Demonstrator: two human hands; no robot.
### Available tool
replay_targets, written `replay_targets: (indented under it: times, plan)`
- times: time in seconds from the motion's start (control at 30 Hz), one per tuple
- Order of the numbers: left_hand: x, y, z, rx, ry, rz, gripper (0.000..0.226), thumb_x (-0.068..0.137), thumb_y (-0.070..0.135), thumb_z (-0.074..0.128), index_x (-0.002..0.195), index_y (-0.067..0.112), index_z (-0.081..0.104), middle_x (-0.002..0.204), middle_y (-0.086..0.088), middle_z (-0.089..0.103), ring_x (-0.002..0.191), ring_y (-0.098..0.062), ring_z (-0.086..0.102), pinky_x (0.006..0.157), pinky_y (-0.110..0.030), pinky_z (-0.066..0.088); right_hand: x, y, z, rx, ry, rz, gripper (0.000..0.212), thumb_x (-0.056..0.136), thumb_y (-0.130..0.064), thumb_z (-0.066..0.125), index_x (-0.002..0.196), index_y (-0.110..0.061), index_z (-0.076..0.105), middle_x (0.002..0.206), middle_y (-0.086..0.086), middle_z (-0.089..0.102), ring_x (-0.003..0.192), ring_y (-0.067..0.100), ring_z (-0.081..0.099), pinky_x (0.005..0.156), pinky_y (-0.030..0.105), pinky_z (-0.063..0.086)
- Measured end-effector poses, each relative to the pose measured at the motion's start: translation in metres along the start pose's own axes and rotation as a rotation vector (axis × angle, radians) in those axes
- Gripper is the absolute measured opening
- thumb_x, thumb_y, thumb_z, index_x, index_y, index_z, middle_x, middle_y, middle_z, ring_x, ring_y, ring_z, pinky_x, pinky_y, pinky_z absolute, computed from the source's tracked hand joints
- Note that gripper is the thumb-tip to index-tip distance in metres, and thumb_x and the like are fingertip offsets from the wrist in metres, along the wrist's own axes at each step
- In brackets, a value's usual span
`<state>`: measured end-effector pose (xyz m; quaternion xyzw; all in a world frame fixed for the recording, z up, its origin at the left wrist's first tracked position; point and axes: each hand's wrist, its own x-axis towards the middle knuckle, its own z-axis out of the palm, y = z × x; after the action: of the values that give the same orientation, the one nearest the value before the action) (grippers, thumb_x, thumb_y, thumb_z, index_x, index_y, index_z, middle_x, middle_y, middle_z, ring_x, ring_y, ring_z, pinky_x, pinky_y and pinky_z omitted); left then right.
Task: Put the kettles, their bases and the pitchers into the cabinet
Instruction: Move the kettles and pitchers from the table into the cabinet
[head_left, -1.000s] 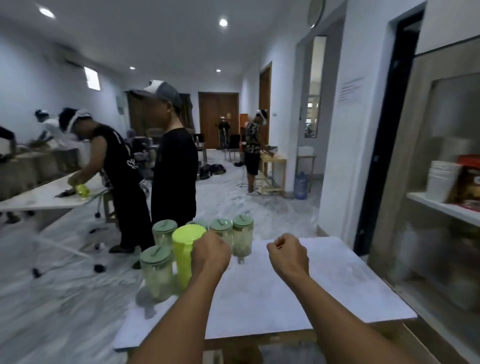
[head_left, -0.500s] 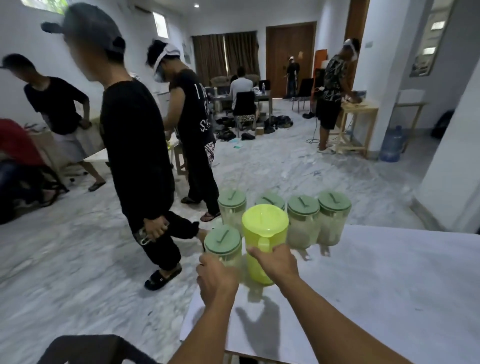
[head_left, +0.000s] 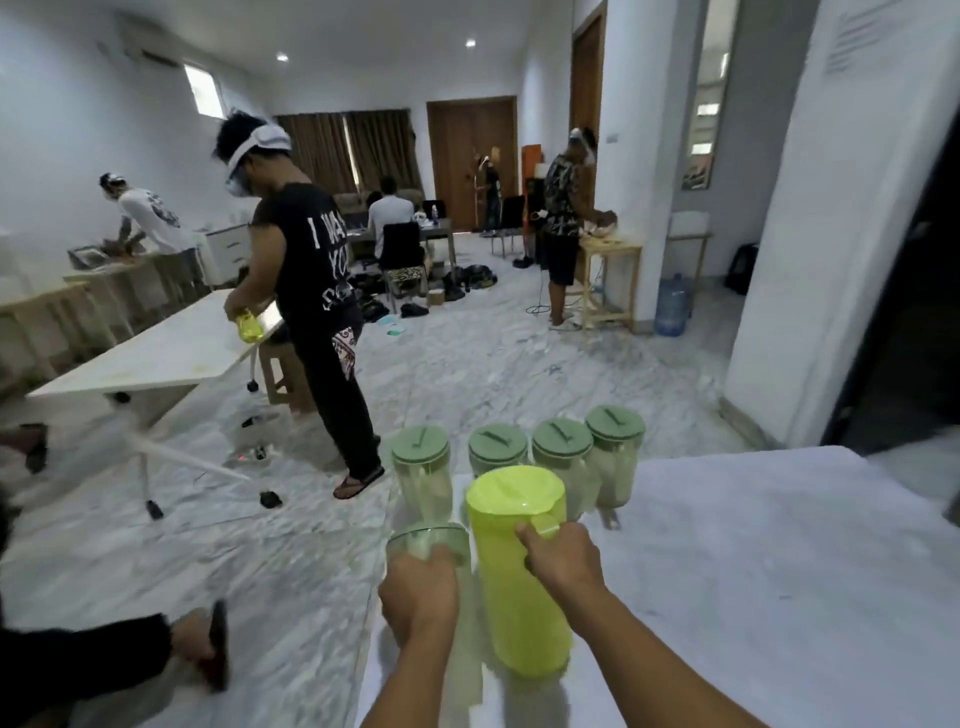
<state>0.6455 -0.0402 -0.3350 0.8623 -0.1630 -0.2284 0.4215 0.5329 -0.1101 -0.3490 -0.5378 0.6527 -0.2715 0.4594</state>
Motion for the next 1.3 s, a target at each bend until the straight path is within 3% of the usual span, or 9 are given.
replay_targets:
  times: [0.17, 0.3, 0.4, 0.47, 0.53, 0.67, 0.77, 0.97, 1.3]
  plan:
    - [-0.061, 0.033, -0.029, -0.079, -0.121, 0.254, 0.047, 0.09, 0.035, 0.055, 0.118, -0.004, 0.06, 0.118, -0.027, 0.063, 0.108, -0.042, 0.059, 0.083, -0.039, 0.048, -0.058, 0.013, -0.069, 0.077, 0.227, 0.053, 0.06, 0.08, -0.058, 0.058, 0.11, -0.006, 0.066, 0.102, 0.017, 0.075, 0.096, 0.035, 0.072, 0.086, 0.045, 0.058]
    - [-0.146, 0.074, -0.037, -0.197, -0.261, 0.452, 0.066, 0.092, 0.056, 0.044, 0.116, -0.002, 0.064, 0.121, -0.026, 0.063, 0.109, -0.042, 0.059, 0.087, -0.042, 0.047, -0.126, 0.015, -0.165, 0.209, 0.503, 0.036, 0.043, 0.094, -0.045, 0.057, 0.092, -0.003, 0.063, 0.068, 0.012, 0.068, 0.063, 0.03, 0.067, 0.071, 0.04, 0.057]
    - [-0.227, 0.11, -0.031, -0.311, -0.419, 0.552, 0.067, 0.096, 0.053, 0.035, 0.112, -0.005, 0.065, 0.119, -0.028, 0.063, 0.107, -0.041, 0.059, 0.084, -0.04, 0.044, -0.179, 0.016, -0.251, 0.319, 0.716, -0.003, 0.045, 0.088, -0.05, 0.062, 0.102, -0.007, 0.062, 0.091, 0.018, 0.067, 0.079, 0.034, 0.066, 0.082, 0.047, 0.059]
    - [-0.289, 0.131, -0.02, -0.386, -0.544, 0.61, 0.065, 0.095, 0.052, 0.036, 0.101, -0.004, 0.068, 0.11, -0.026, 0.066, 0.099, -0.039, 0.061, 0.076, -0.037, 0.042, -0.22, 0.017, -0.311, 0.399, 0.909, -0.032, 0.067, 0.081, -0.055, 0.067, 0.119, 0.0, 0.063, 0.116, 0.022, 0.067, 0.105, 0.041, 0.066, 0.092, 0.052, 0.055]
    - [-0.358, 0.146, -0.011, -0.454, -0.686, 0.671, 0.061, 0.094, 0.05, 0.034, 0.095, 0.001, 0.07, 0.102, -0.021, 0.069, 0.091, -0.036, 0.062, 0.073, -0.036, 0.044, -0.269, 0.018, -0.371, 0.456, 1.091, -0.063, 0.078, 0.081, -0.062, 0.063, 0.123, 0.003, 0.062, 0.128, 0.023, 0.064, 0.116, 0.042, 0.061, 0.096, 0.047, 0.052]
    - [-0.503, 0.169, 0.007, -0.527, -0.986, 0.733, 0.06, 0.089, 0.046, 0.029, 0.093, 0.004, 0.072, 0.098, -0.019, 0.072, 0.09, -0.035, 0.065, 0.082, -0.042, 0.052, -0.349, 0.042, -0.491, 0.491, 1.403, -0.054, 0.064, 0.091, -0.054, 0.043, 0.12, 0.0, 0.064, 0.126, 0.023, 0.066, 0.114, 0.042, 0.062, 0.097, 0.044, 0.049]
    - [-0.606, 0.178, 0.026, -0.556, -1.151, 0.723, 0.062, 0.083, 0.045, 0.028, 0.095, 0.002, 0.072, 0.101, -0.019, 0.072, 0.094, -0.036, 0.066, 0.087, -0.046, 0.052, -0.392, 0.074, -0.574, 0.52, 1.515, -0.097, 0.066, 0.079, -0.053, 0.042, 0.111, -0.002, 0.069, 0.115, 0.02, 0.071, 0.101, 0.04, 0.068, 0.092, 0.046, 0.054]
    - [-0.778, 0.188, 0.091, -0.507, -1.365, 0.72, 0.052, 0.087, 0.037, 0.037, 0.105, 0.003, 0.071, 0.105, -0.018, 0.072, 0.098, -0.034, 0.067, 0.089, -0.044, 0.053, -0.46, 0.156, -0.714, 0.456, 1.495, -0.129, 0.04, 0.096, -0.041, 0.048, 0.074, -0.01, 0.06, 0.076, 0.005, 0.063, 0.074, 0.023, 0.055, 0.07, 0.034, 0.039]
    - [-0.895, 0.223, 0.249, -0.349, -1.315, 0.665, 0.035, 0.092, 0.024, 0.051, 0.112, -0.002, 0.064, 0.114, -0.018, 0.066, 0.098, -0.034, 0.061, 0.075, -0.035, 0.042, -0.394, 0.245, -0.868, 0.466, 1.28, -0.184, 0.054, 0.098, -0.048, 0.047, 0.059, -0.013, 0.06, 0.097, 0.008, 0.069, 0.112, 0.031, 0.057, 0.11, 0.05, 0.038]
